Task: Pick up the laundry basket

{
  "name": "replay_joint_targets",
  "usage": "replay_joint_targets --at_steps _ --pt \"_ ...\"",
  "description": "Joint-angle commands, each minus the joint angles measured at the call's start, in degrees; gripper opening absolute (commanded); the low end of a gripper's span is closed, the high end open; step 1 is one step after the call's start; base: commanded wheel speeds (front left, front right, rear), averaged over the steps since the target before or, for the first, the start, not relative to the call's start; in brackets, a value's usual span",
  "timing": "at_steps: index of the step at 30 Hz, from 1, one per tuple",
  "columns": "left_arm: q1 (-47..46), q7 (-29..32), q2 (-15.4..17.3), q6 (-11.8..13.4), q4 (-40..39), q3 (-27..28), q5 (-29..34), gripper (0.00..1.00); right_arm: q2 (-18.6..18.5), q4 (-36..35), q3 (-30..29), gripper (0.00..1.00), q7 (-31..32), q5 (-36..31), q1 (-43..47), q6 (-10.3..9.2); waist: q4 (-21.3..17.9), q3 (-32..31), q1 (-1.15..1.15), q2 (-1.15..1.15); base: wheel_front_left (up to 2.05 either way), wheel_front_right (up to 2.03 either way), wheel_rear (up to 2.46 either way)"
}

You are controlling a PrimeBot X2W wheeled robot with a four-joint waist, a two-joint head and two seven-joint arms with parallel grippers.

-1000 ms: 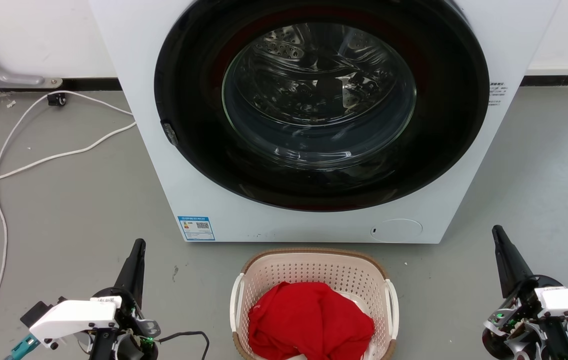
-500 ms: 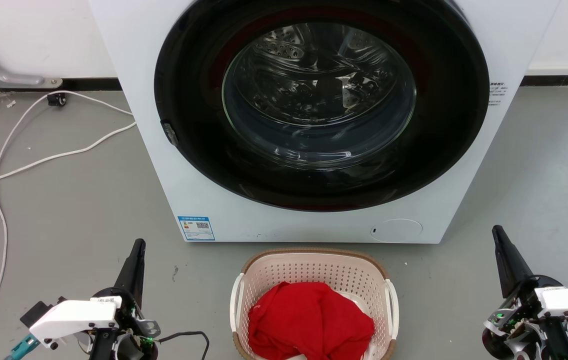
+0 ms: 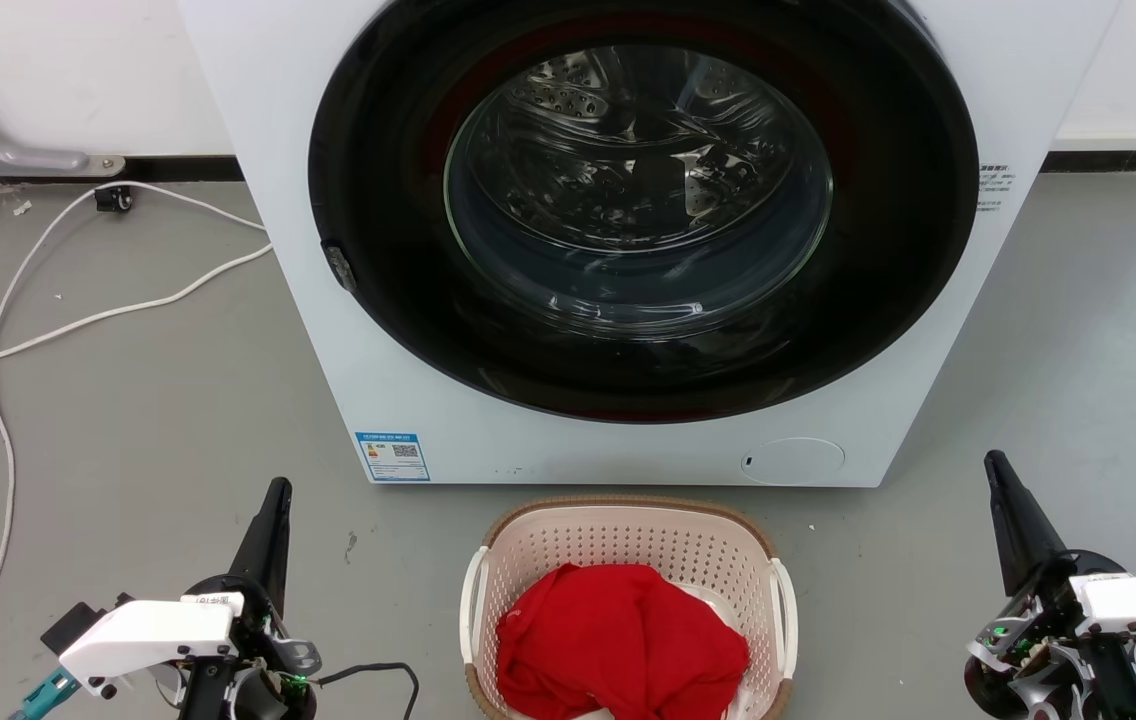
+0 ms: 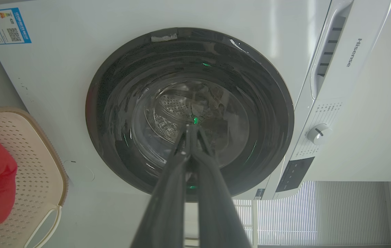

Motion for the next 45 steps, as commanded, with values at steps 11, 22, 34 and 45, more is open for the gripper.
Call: replay_joint_targets --at_steps 11,22,34,45 --pt "0.44 -0.04 -0.20 0.00 0.67 -0.13 0.01 1.00 0.04 0.65 0.05 1.00 -0.07 -0.01 0.53 -0.01 0.00 0.00 0.00 0.00 0.00 0.00 0.00" --pt "-0.90 -3.25 -0.13 0.00 -1.14 -4.29 2.60 1.00 -0.51 -1.50 1.34 1.00 -3.25 -5.09 1.40 0.00 -0.01 0.06 0.00 0.00 0.00 0.00 0.00" --pt "-1.42 -6.28 -0.19 0.08 -2.69 -6.27 16.22 1.00 -0.07 -5.00 0.80 1.00 -5.58 -20.37 2.27 0.02 0.03 -0.03 0.00 0.00 0.00 0.00 0.00" --pt "-1.98 -8.74 -0.20 1.34 -3.50 -9.35 30.20 1.00 0.05 -8.57 0.87 1.00 -5.63 -35.18 3.26 0.04 0.19 -0.15 0.00 0.00 0.00 0.00 0.00"
